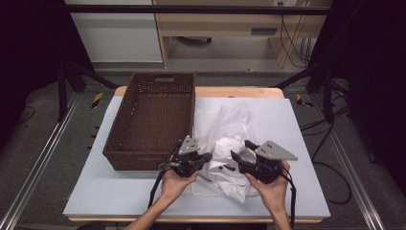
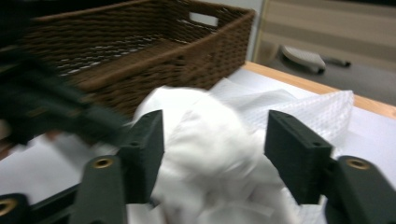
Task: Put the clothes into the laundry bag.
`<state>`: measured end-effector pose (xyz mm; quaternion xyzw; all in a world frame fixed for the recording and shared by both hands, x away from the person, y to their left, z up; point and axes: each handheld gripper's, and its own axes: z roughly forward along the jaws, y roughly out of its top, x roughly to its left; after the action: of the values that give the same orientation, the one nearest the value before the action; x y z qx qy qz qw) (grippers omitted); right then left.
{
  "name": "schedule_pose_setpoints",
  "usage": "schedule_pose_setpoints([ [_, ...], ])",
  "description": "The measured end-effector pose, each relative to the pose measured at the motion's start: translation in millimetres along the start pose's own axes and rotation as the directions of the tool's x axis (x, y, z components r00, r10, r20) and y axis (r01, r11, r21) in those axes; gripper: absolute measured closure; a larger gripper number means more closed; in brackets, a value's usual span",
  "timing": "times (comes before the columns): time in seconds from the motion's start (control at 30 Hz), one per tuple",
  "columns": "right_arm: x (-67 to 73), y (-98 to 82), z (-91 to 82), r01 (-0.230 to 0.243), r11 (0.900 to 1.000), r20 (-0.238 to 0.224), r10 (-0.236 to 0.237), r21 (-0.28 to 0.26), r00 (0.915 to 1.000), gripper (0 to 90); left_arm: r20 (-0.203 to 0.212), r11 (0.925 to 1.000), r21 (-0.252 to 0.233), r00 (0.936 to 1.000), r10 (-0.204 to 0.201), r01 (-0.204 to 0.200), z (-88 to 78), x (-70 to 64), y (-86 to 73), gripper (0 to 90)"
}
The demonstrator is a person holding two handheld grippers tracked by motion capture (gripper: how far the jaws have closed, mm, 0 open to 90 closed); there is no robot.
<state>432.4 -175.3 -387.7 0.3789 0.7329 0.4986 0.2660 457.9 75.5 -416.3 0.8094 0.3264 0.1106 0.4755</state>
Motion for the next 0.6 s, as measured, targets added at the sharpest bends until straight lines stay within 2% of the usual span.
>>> schedule_pose_setpoints([
  [0.07,-5.9,2.3,13.9,-0.009,1.0,-0.01,0.009,0.03,0.9999,37.7,0.001,1.0,0.002,1.0,-0.001,0.001,-0.2,1.0,0.1,89.0],
  [0.1,-7.5,1.3,20.5,-0.019,0.999,-0.038,0.021,0.051,0.9991,40.5,0.001,1.0,0.003,1.0,-0.003,0.003,-0.4,1.5,0.1,89.0],
  [0.17,-7.0,-4.3,29.0,-0.03,0.996,-0.099,0.039,0.087,0.9943,51.7,-0.001,1.0,0.003,1.0,-0.005,0.005,-1.2,3.0,0.4,89.0],
  [0.2,-5.1,-7.5,30.3,-0.024,0.995,-0.115,0.035,0.1,0.9927,57.1,0.0,1.0,0.0,1.0,-0.008,0.008,-1.9,3.8,0.7,89.0],
  [0.3,2.9,-15.5,26.8,0.032,0.993,-0.14,-0.016,0.112,0.99,80.5,0.001,0.9997,-0.018,0.9998,-0.018,0.018,-5.9,5.8,3.3,89.0],
  [0.33,5.9,-18.4,25.4,0.036,0.993,-0.162,-0.018,0.114,0.9866,86.0,0.001,0.9996,-0.023,0.9998,-0.018,0.018,-7.5,6.0,4.4,89.0],
  [0.37,8.7,-21.5,24.2,0.04,0.993,-0.193,-0.017,0.114,0.9811,88.9,0.003,0.9994,-0.029,0.9998,-0.02,0.02,-9.0,5.7,5.4,89.0],
  [0.43,15.1,-27.3,23.9,0.041,0.992,-0.221,-0.014,0.118,0.9752,89.6,0.008,0.999,-0.041,0.9998,-0.018,0.019,-11.6,4.0,7.5,89.1],
  [0.47,18.6,-29.8,25.2,0.05,0.991,-0.22,-0.021,0.126,0.9752,89.7,0.01,0.9989,-0.044,0.9999,-0.014,0.014,-12.8,2.6,8.5,89.0],
  [0.53,24.7,-34.6,30.5,0.07,0.988,-0.186,-0.044,0.139,0.9815,89.8,0.016,0.9985,-0.055,0.9998,-0.007,0.007,-15.6,-0.7,10.4,89.1],
  [0.6,27.5,-38.0,40.0,0.067,0.984,-0.154,-0.042,0.162,0.9872,89.9,0.018,0.9979,-0.064,0.9998,0.007,-0.006,-19.0,-4.2,12.6,89.1],
])
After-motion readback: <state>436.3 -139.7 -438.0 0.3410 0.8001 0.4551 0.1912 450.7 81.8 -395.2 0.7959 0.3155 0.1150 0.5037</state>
